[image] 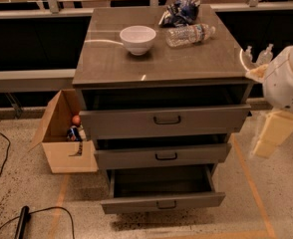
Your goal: Open middle drawer
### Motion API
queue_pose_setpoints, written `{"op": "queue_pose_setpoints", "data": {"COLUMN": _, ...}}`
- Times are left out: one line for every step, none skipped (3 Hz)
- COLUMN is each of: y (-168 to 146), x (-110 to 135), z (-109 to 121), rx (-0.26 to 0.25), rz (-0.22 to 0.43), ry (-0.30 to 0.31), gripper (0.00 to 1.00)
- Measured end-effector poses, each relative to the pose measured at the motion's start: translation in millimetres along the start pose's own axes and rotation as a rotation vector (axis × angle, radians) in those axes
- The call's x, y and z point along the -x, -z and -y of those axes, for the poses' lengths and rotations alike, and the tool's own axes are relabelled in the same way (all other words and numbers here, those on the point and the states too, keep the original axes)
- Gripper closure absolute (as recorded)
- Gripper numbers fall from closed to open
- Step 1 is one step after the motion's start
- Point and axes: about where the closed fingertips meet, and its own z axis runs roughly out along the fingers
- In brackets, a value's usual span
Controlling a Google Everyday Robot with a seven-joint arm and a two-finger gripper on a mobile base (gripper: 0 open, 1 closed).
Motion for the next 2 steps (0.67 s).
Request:
{"op": "queue_pose_setpoints", "data": {"y": -60, "x": -4, "z": -14, "rx": -0.001, "rz": 0.037, "ry": 0.083, "gripper": 0.0}}
{"op": "queue_pose_setpoints", "data": {"y": -121, "x": -8, "z": -27, "rx": 0.018, "rz": 0.085, "ry": 0.105, "gripper": 0.0}}
